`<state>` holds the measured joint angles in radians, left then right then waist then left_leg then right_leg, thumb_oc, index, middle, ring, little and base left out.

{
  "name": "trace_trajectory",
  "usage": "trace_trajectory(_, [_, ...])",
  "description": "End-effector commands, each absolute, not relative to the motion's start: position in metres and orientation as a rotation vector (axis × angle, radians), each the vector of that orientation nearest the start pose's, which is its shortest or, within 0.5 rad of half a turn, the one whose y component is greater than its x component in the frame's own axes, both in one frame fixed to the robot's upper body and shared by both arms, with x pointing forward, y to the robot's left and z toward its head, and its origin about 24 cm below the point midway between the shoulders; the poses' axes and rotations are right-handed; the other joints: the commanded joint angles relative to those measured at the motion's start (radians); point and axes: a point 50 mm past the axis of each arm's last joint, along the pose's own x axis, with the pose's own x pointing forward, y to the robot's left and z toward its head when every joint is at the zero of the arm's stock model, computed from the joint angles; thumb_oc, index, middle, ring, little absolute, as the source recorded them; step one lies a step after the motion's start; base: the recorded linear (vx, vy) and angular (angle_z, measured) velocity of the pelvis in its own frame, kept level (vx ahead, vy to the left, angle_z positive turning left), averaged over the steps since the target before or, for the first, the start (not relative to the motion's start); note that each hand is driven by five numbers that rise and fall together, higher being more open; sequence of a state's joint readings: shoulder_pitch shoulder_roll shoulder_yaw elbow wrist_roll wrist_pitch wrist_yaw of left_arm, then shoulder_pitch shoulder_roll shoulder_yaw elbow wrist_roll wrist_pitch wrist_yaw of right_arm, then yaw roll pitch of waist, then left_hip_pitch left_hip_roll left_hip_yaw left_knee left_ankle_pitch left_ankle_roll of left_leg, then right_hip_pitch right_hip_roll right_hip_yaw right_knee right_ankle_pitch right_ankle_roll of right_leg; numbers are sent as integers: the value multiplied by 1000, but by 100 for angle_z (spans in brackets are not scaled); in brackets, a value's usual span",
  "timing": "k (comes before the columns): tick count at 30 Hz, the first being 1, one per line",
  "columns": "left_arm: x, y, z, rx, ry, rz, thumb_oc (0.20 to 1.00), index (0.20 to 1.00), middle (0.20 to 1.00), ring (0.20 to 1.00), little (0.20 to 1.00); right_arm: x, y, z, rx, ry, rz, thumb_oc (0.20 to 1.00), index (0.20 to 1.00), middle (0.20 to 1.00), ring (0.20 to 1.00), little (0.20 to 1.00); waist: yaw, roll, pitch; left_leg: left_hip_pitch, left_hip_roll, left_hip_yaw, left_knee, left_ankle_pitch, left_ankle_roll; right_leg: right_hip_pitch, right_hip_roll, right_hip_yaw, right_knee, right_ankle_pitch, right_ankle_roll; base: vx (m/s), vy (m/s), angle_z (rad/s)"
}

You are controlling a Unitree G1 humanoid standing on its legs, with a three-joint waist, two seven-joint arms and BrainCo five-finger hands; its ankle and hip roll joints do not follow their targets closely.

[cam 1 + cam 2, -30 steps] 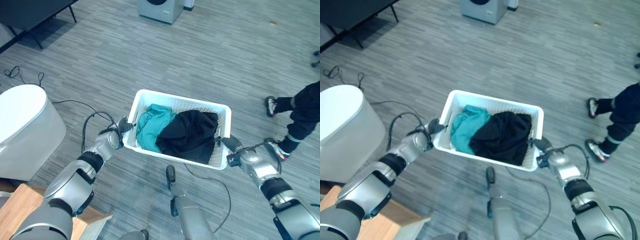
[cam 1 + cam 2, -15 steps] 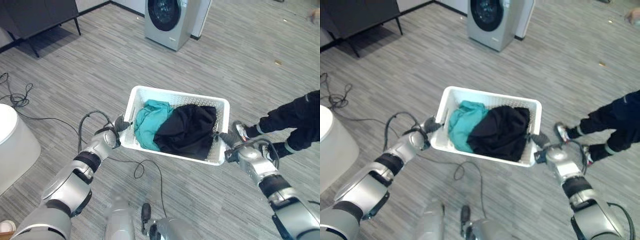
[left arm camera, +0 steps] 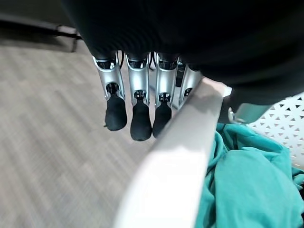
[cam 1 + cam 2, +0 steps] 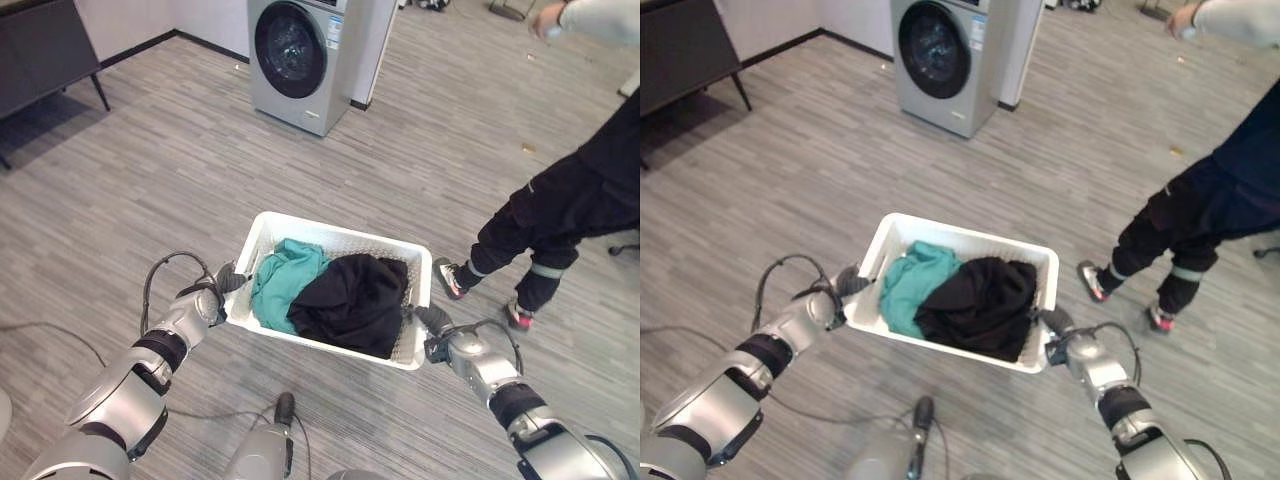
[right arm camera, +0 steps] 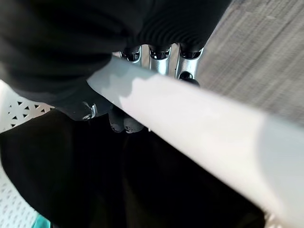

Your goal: Grab the laundry basket,head to the washer,open it,put in the laundry and shut it.

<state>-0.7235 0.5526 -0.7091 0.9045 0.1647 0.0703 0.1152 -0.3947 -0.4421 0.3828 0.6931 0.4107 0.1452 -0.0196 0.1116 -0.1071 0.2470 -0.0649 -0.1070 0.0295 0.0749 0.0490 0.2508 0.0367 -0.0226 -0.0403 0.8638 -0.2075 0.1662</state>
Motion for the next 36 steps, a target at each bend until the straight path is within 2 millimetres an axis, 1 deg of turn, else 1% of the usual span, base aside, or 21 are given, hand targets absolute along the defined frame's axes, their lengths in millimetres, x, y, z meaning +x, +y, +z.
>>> trace_trajectory(1, [378,217,81,1173,155,-46,200,200,200,200,200,330,-210,21,-270,340,83,200,200,200,200,200,13,58,-61,5,131,32,31,-30,-203,-41,-59,-102,-166,257,9,373,60,-28])
trace_trajectory(2, [379,212,81,1177,149,-58,200,200,200,200,200,329,-215,18,-278,356,65,200,200,200,200,200,-14,70,-53,53,136,31,26,-59,-214,-88,-90,-160,-262,188,-22,366,0,-17])
trace_trajectory(4, [382,207,84,1187,135,-66,200,200,200,200,200,331,-218,19,-290,361,51,200,200,200,200,200,-33,69,-50,76,145,27,31,-90,-236,-97,-114,-178,-426,160,-33,385,-99,29])
trace_trajectory(5, [384,204,86,1184,131,-69,200,200,200,200,200,332,-222,21,-297,364,37,200,200,200,200,200,-44,63,-54,87,143,17,28,-104,-246,-120,-126,-155,-526,163,-32,337,-183,52])
trace_trajectory(8, [385,202,86,1179,122,-64,200,200,200,200,200,330,-231,21,-311,372,21,200,200,200,200,200,-87,62,-51,166,147,-17,0,-162,-259,-185,-126,16,-758,240,0,405,-179,37])
trace_trajectory(10, [384,202,85,1186,120,-65,200,200,200,200,200,327,-232,19,-312,378,24,200,200,200,200,200,-96,63,-47,189,150,-24,0,-176,-263,-203,-132,38,-800,264,11,394,-160,12])
trace_trajectory(11, [383,206,84,1202,127,-59,200,200,200,200,200,324,-229,18,-302,371,40,200,200,200,200,200,-114,55,-53,250,167,-30,-2,-219,-272,-240,-149,30,-875,302,35,486,-236,0])
trace_trajectory(14, [384,210,89,1234,119,-51,200,200,200,200,200,318,-233,18,-284,357,43,200,200,200,200,200,-146,41,-82,328,203,-46,-1,-246,-299,-224,-120,42,-868,325,43,563,-325,11])
trace_trajectory(15, [384,212,89,1232,123,-50,200,200,200,200,200,316,-236,18,-282,359,41,200,200,200,200,200,-154,37,-100,350,226,-52,-3,-238,-308,-216,-103,60,-847,339,41,553,-370,6])
trace_trajectory(17, [385,213,90,1212,121,-43,200,200,200,200,200,312,-244,21,-286,349,30,200,200,200,200,200,-173,44,-124,335,300,-88,60,-143,-323,-210,-29,104,-782,329,18,485,-410,10])
trace_trajectory(18, [384,215,90,1200,128,-41,200,200,200,200,200,308,-248,19,-268,354,16,200,200,200,200,200,-171,41,-126,294,331,-99,157,-71,-317,-193,-7,103,-763,322,-2,385,-484,6])
trace_trajectory(19, [384,219,92,1198,132,-35,200,200,200,200,200,308,-248,20,-250,341,15,200,200,200,200,200,-166,33,-124,222,353,-120,328,-1,-311,-169,2,84,-760,324,-25,335,-551,1])
trace_trajectory(21, [388,224,109,1210,98,-8,200,200,200,200,200,307,-251,22,-252,336,5,200,200,200,200,200,-144,8,-92,71,366,-189,579,89,-249,-121,44,93,-763,316,-90,244,-591,-9])
trace_trajectory(23, [390,223,119,1203,77,2,200,200,200,200,200,306,-251,23,-253,331,-2,200,200,200,200,200,-128,-12,-66,-19,420,-146,624,135,-235,-70,60,79,-784,296,-121,211,-469,-2])
trace_trajectory(24, [392,221,122,1202,70,6,200,200,200,200,200,306,-251,24,-251,327,-9,200,200,200,200,200,-113,-13,-46,-85,409,-139,664,86,-225,-38,65,70,-792,284,-127,272,-269,13])
trace_trajectory(26, [393,217,121,1197,66,1,200,200,200,200,200,307,-249,25,-249,316,-8,200,200,200,200,200,-98,-8,-34,-148,306,-101,599,27,-236,3,72,78,-798,254,-125,321,-98,8])
trace_trajectory(28, [393,211,118,1196,57,-14,200,200,200,200,200,307,-249,26,-250,305,-11,200,200,200,200,200,-85,3,-35,-169,249,-47,443,35,-257,30,82,63,-805,227,-116,318,-2,-2])
trace_trajectory(30, [391,203,112,1173,52,-39,200,200,200,200,200,307,-249,25,-259,304,-17,200,200,200,200,200,-59,33,-38,-169,180,-7,179,52,-268,70,110,59,-816,193,-107,413,80,-1])
trace_trajectory(32, [389,204,105,1169,67,-51,200,200,200,200,200,308,-249,24,-274,311,-14,200,200,200,200,200,-28,59,-52,-162,123,-45,-21,97,-276,104,133,80,-816,160,-107,416,93,8])
trace_trajectory(34, [386,200,96,1158,82,-76,200,200,200,200,200,308,-250,15,-271,351,-26,200,200,200,200,200,-6,68,-59,-194,91,-78,-105,118,-290,140,144,102,-801,113,-115,386,94,-8])
trace_trajectory(36, [383,199,90,1142,95,-91,200,200,200,200,200,311,-247,15,-271,354,-23,200,200,200,200,200,3,69,-61,-219,87,-59,-107,125,-297,173,146,118,-787,80,-122,346,109,-37])
